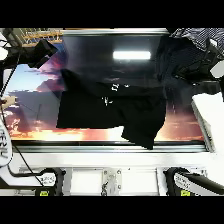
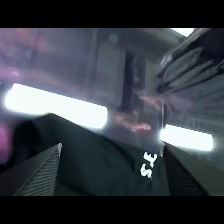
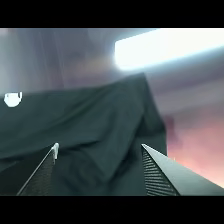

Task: Fold the clothes and pants, and hang the long-sleeved shirts on hangers.

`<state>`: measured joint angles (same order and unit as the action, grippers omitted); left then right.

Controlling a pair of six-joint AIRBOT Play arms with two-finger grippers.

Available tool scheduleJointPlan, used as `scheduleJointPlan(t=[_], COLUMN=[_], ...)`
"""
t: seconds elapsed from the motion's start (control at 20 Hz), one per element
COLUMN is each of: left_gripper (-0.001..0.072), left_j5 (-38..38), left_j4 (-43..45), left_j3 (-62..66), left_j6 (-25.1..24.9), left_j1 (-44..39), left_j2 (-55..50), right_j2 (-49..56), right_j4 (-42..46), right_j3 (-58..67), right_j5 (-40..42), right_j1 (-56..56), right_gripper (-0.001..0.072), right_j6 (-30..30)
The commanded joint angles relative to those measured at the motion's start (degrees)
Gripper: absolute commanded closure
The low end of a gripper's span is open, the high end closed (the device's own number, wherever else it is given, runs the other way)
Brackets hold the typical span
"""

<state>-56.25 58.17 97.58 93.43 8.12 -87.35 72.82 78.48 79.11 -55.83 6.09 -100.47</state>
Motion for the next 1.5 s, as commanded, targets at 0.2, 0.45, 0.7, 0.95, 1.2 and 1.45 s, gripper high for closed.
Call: scheduleJointPlan(t=[0.2,0.45,0.7,0.95,1.2,1.45], left_gripper=[0.0038,0.0038,0.0037,0.0037,0.0040,0.0703], left_j5=[-10.82,-5.40,1.92,10.03,11.34,10.54], left_j4=[22.16,22.67,18.49,6.14,6.25,6.82], left_j3=[-12.98,-46.45,-64.37,-67.67,-60.81,-54.84], left_j6=[3.39,5.49,10.54,7.43,7.65,7.61], left_j1=[0.72,3.54,8.81,9.73,2.75,1.16], left_j2=[5.31,19.63,26.36,22.14,15.30,13.25], right_j2=[-9.07,-18.84,-20.90,-20.90,-20.90,-20.74], right_j4=[-0.24,-2.23,-7.23,-8.07,-8.04,-6.08], right_j3=[-5.73,-18.14,-23.50,-24.00,-24.00,-26.47], right_j5=[-4.07,-4.68,-4.57,-4.42,-4.44,-6.03], right_j1=[2.69,1.55,1.55,1.55,1.57,5.49], right_gripper=[0.0136,0.0137,0.0136,0.0137,0.0136,0.0109], right_j6=[9.86,9.86,9.86,9.86,9.86,9.90])
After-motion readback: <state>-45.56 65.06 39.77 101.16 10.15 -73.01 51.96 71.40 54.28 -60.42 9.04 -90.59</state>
